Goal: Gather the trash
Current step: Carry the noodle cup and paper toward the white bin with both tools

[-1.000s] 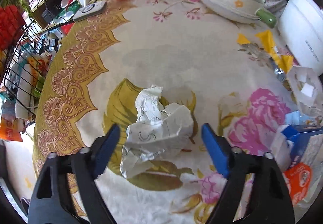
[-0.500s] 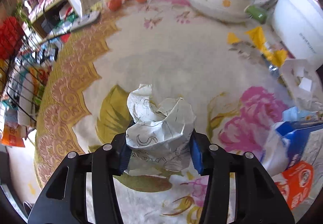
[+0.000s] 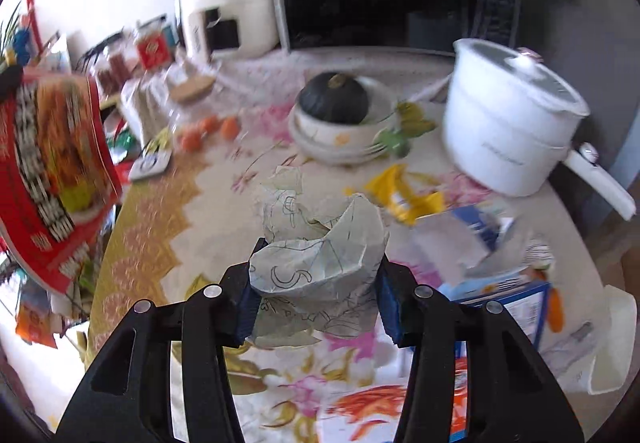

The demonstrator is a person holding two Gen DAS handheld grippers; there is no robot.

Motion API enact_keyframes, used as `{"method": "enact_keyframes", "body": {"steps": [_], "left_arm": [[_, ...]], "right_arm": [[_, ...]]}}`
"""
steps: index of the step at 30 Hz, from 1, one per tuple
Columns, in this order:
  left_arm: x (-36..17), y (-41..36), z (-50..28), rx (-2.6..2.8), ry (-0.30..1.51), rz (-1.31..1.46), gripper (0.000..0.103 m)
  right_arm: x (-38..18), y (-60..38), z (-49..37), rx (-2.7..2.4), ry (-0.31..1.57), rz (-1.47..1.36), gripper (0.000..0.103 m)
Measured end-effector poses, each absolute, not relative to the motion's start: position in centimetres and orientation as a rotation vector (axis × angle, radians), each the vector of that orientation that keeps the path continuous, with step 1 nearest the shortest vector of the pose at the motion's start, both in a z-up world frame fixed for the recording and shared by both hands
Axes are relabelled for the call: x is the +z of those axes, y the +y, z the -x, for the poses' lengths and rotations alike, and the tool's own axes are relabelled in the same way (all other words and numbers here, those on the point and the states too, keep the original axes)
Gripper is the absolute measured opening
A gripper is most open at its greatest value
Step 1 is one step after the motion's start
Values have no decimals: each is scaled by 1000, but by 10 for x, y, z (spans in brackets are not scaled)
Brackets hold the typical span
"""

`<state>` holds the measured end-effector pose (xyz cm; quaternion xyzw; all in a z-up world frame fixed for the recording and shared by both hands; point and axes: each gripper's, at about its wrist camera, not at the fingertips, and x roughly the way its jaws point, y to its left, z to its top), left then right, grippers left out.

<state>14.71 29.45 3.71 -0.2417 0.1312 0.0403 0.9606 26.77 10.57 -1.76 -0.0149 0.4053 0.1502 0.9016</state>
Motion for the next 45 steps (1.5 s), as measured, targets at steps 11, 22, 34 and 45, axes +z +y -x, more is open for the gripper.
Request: {"method": "enact_keyframes", "body": {"steps": [11, 22, 34, 45], "left_arm": [[40, 229, -161, 16, 307, 395, 5], [40, 156, -163, -64, 333, 320, 5], [38, 72, -163, -200, 352, 276, 5], [41, -33, -169, -331, 380, 232, 5]], "right_arm": [[8, 40, -251, 171, 685, -13, 47], [10, -27, -232, 49, 632, -41, 47], [7, -103, -217, -44, 624, -72, 48], [4, -206, -203, -181, 620, -106, 49]]}}
